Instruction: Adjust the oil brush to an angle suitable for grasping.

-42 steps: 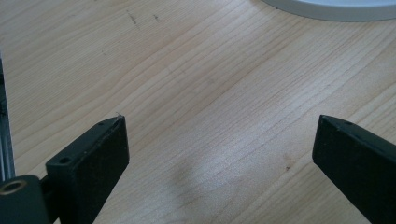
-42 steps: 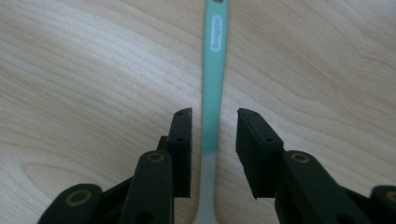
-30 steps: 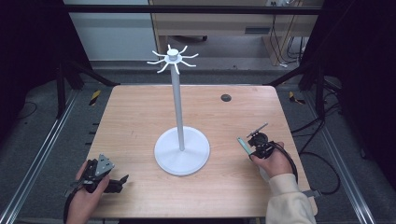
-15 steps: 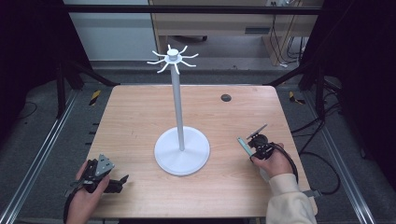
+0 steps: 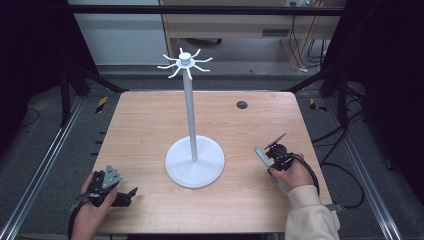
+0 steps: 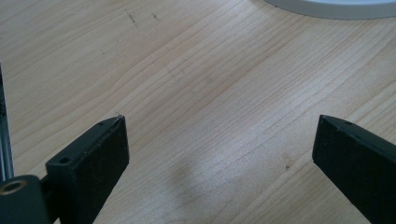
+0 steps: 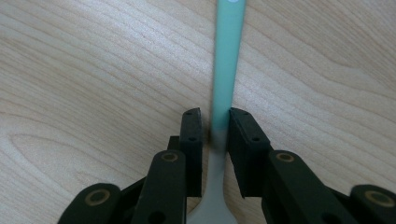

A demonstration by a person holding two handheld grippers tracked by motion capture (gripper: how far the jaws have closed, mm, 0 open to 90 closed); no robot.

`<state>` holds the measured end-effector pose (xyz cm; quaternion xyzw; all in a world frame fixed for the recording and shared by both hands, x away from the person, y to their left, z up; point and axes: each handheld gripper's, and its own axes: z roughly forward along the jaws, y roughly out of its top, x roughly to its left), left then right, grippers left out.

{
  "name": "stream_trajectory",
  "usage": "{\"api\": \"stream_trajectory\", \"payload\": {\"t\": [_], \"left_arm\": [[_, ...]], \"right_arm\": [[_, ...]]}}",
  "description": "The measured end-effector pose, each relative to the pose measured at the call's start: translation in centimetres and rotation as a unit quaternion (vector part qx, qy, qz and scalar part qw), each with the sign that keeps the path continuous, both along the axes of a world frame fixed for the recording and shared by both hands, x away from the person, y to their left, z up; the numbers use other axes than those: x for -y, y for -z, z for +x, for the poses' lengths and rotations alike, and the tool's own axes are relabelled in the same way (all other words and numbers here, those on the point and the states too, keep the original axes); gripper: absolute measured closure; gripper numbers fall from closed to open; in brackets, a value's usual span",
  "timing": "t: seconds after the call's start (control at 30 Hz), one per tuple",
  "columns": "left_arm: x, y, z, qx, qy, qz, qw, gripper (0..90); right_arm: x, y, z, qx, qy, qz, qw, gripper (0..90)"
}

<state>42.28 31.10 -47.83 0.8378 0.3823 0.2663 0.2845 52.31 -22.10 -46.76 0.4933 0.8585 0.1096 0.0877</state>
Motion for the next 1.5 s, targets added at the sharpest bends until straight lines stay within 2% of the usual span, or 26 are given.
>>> {"api": "stream_trajectory", "payload": {"t": [0.87,1.1,1.5], "left_arm": [[0.1,0.0,0.0,0.000,0.002,-0.001,1.0000,3.3],[0.0,0.0,0.0,0.001,0.001,0.000,1.0000,3.3],[0.0,0.0,0.0,0.001,0.001,0.000,1.0000,3.3]], "right_arm": [[0.1,0.0,0.2,-0.001,0.003,-0.008,1.0000,82.0],[0.0,-0.1,0.1,-0.003,0.004,-0.002,1.0000,82.6],[0.0,-1.1,-0.1,0.014,0.001,-0.002,0.9999,82.7]]}}
